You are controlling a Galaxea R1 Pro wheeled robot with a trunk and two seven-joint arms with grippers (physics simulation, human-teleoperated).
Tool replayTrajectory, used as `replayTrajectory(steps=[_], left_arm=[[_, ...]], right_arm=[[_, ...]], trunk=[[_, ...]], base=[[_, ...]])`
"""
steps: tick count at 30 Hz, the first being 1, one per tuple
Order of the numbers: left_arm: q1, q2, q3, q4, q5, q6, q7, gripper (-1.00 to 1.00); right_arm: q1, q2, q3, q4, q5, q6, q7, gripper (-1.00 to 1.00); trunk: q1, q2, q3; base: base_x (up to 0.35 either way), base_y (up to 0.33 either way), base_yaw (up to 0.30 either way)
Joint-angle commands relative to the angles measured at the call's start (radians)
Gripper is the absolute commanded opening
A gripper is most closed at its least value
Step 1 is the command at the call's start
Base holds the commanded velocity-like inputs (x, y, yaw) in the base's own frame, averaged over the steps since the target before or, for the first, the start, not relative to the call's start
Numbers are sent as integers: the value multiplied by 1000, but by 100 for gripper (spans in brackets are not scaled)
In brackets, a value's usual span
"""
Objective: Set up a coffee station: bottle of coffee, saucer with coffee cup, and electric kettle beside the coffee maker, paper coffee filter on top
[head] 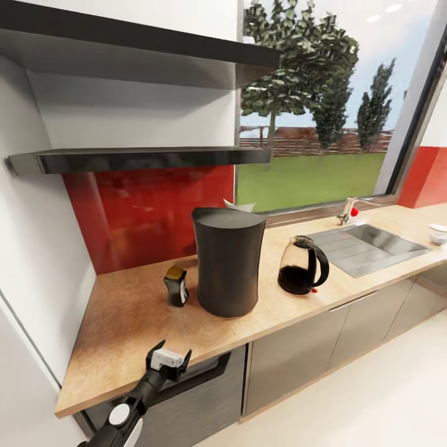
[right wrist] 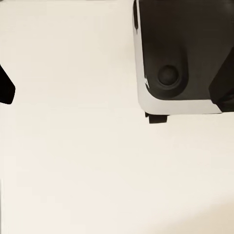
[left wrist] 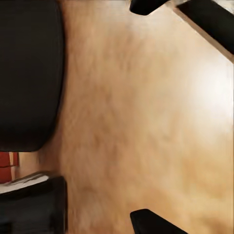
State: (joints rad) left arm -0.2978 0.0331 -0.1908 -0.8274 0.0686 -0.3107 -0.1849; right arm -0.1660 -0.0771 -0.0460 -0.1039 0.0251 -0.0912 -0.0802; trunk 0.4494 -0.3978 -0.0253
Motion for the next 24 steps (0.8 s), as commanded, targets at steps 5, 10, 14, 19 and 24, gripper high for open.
replayTrajectory(steps=[5, 10, 14, 19, 24], left_arm=[[11, 3, -2, -16, 0, -2, -56, 100], [15, 5, -1, -24, -1, -2, -142, 100], [31, 5, 1, -49, -1, -2, -192, 100], [74, 5, 3, -116, -1, -1, -215, 100], [120, 5, 2, -195, -1, -1, -221, 100]], right_arm=[[-1, 0, -5, 1, 2, -5, -1, 100], [-1, 0, -6, 2, 2, -5, -1, 100], [-1, 0, -6, 2, 2, -5, -1, 100], [-1, 0, -6, 3, 2, -5, -1, 100], [-1, 0, -6, 2, 2, -5, -1, 100]], trunk=[[1, -2, -2], [1, -2, -2], [1, -2, -2], [1, -2, -2], [1, -2, -2]], base=[[0, 0, -268], [0, 0, -273], [0, 0, -273], [0, 0, -273], [0, 0, -273]])
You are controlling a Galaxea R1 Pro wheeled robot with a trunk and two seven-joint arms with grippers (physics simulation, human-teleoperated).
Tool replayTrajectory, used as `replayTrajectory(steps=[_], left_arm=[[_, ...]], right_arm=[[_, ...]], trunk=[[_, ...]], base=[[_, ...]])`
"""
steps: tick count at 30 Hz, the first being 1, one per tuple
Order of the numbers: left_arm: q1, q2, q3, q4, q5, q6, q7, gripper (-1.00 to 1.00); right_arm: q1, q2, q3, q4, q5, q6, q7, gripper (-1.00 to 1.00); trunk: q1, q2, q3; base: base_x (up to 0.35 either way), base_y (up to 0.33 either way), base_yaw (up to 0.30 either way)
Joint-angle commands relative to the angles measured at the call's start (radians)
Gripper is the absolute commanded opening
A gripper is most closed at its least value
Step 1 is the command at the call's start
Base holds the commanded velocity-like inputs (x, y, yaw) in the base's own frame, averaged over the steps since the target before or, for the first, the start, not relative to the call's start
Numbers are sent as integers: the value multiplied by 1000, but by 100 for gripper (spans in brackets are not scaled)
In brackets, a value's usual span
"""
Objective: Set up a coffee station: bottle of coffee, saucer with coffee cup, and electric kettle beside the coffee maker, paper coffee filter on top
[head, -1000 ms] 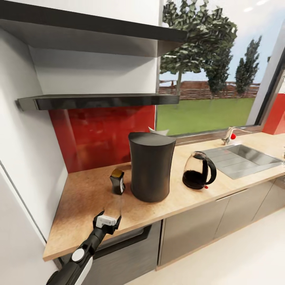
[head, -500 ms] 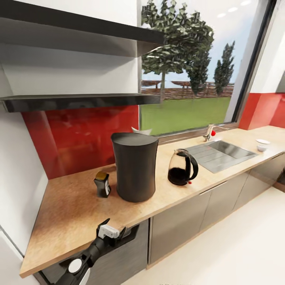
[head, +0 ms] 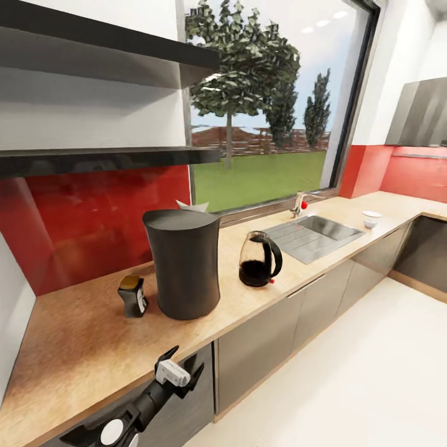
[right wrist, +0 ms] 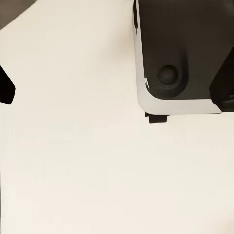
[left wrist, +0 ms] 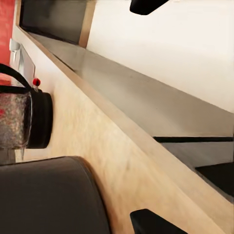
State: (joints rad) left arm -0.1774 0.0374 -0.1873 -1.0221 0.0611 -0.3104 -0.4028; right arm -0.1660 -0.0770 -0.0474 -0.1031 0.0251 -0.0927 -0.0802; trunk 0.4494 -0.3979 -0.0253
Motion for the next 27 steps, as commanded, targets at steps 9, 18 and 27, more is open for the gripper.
replayTrajectory(steps=[9, 18, 27], left_arm=[[29, -3, -8, -40, 8, 0, -4, 100], [32, -7, -55, -17, 7, 4, -4, 100], [32, -16, -81, 95, 7, 3, -4, 100]], right_arm=[[-1, 0, -5, 2, 3, -5, -1, 100], [-1, 0, -5, 2, 1, -16, -1, 100], [-1, 0, -5, 2, 1, -16, -1, 100]], trunk=[[1, -2, -2], [1, -2, -2], [1, -2, -2]], base=[[0, 0, -273], [0, 0, -273], [0, 0, -273]])
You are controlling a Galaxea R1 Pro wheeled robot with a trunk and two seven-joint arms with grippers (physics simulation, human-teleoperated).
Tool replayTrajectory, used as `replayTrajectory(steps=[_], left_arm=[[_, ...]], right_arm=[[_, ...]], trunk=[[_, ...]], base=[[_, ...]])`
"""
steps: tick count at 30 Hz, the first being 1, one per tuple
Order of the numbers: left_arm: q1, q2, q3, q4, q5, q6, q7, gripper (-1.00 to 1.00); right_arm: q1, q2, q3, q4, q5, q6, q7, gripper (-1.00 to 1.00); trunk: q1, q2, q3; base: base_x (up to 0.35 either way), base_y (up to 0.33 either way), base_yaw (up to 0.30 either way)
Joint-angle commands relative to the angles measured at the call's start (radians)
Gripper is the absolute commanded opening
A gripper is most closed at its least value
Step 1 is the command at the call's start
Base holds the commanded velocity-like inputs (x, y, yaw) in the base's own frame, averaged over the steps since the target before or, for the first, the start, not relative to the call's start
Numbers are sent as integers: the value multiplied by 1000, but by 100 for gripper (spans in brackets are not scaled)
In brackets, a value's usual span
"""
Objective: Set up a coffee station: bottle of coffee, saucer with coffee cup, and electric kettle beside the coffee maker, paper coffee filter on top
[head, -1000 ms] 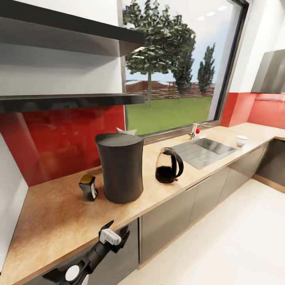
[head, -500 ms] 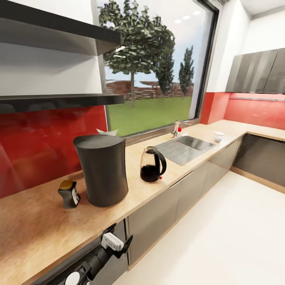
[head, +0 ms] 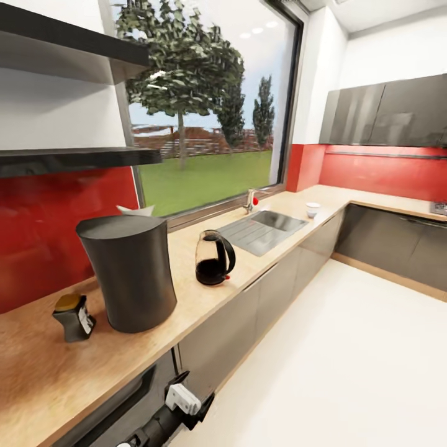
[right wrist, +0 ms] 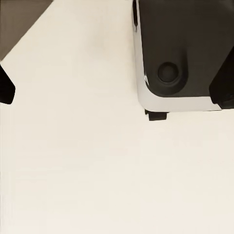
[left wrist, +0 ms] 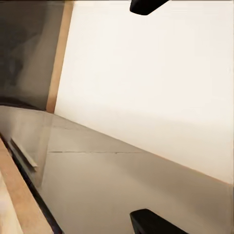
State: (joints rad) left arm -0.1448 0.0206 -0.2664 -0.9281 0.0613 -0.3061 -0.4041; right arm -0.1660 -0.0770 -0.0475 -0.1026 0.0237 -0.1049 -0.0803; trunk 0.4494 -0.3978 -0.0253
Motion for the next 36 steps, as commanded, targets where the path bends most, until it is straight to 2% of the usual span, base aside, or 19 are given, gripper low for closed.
replayTrajectory(steps=[1, 5, 9, 15, 26, 36], left_arm=[[-1, 1, -6, 9, 7, -1, -2, 100], [-1, 2, -20, 87, 5, 0, 4, 100], [-1, 2, -25, 224, 2, -1, 7, 100], [-4, 6, -21, 384, 2, -3, 19, 100], [-5, 14, -20, 483, 2, -2, 67, 100], [-5, 14, -26, 495, 3, -1, 71, 100]], right_arm=[[-1, 0, -5, 1, 2, -4, -1, 100], [-1, 0, -5, 1, 2, -4, -1, 100], [-1, 0, -7, 1, 2, -4, -1, 100], [-1, 0, -26, 2, 2, -4, -1, 100], [-1, 2, -31, 3, 2, -4, -1, 100], [-1, 2, -31, 3, 2, -4, -1, 100]], trunk=[[1, -2, -2], [1, -2, -2], [1, -2, -2], [1, -2, -2], [1, -2, -2], [1, -2, -2]], base=[[0, 0, -274], [0, 0, -274], [0, 0, -274], [0, 0, -274], [0, 0, -274], [0, 0, -274]])
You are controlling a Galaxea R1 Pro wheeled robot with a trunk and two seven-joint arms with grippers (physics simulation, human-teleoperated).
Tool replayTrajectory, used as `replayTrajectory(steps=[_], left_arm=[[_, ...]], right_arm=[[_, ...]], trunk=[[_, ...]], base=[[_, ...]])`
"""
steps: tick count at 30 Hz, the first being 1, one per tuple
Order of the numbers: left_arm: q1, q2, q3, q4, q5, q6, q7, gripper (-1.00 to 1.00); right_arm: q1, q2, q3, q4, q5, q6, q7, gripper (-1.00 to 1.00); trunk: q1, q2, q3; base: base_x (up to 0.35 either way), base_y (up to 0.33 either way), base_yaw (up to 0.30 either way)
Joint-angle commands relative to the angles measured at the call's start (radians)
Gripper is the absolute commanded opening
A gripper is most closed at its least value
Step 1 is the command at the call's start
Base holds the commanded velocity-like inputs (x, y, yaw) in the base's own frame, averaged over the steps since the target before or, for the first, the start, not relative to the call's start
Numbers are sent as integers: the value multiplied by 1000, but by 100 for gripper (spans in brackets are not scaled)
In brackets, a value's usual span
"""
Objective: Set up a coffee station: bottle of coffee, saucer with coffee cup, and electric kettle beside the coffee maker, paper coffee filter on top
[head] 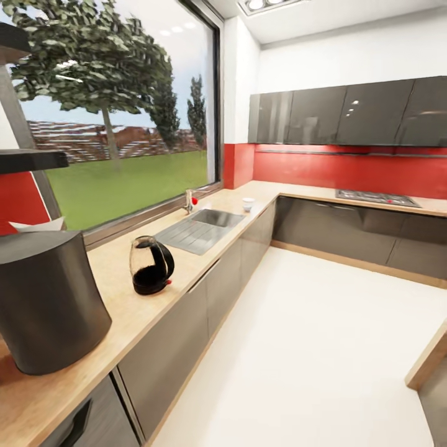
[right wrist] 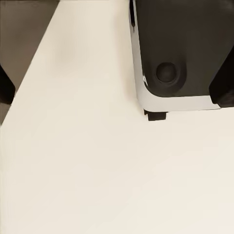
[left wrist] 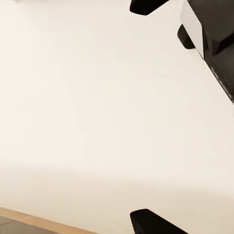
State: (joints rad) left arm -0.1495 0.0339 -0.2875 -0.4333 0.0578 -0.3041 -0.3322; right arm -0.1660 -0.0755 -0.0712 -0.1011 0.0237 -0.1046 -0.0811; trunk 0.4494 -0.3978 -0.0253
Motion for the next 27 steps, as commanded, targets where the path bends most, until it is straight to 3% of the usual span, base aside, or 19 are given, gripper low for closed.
replayTrajectory(steps=[1, 11, 20, 27], left_arm=[[-1, 1, -5, 0, 6, -3, -1, 100], [-1, 1, -4, 2, 7, -2, 1, 100], [-1, -2, 2, 39, 8, -3, 21, 100], [-1, -3, 3, 43, 8, -3, 33, 100]], right_arm=[[-1, 0, -8, 1, 2, -4, 0, 100], [-1, 0, -10, 0, 2, -4, 0, 100], [-1, -1, -71, 0, 3, -3, 0, 100], [-1, -1, -83, 1, 6, -4, 3, 100]], trunk=[[1, -2, -2], [1, -2, -2], [1, -2, -2], [1, -2, -2]], base=[[0, 0, -274], [85, -64, -274], [271, -119, -268], [316, -13, -81]])
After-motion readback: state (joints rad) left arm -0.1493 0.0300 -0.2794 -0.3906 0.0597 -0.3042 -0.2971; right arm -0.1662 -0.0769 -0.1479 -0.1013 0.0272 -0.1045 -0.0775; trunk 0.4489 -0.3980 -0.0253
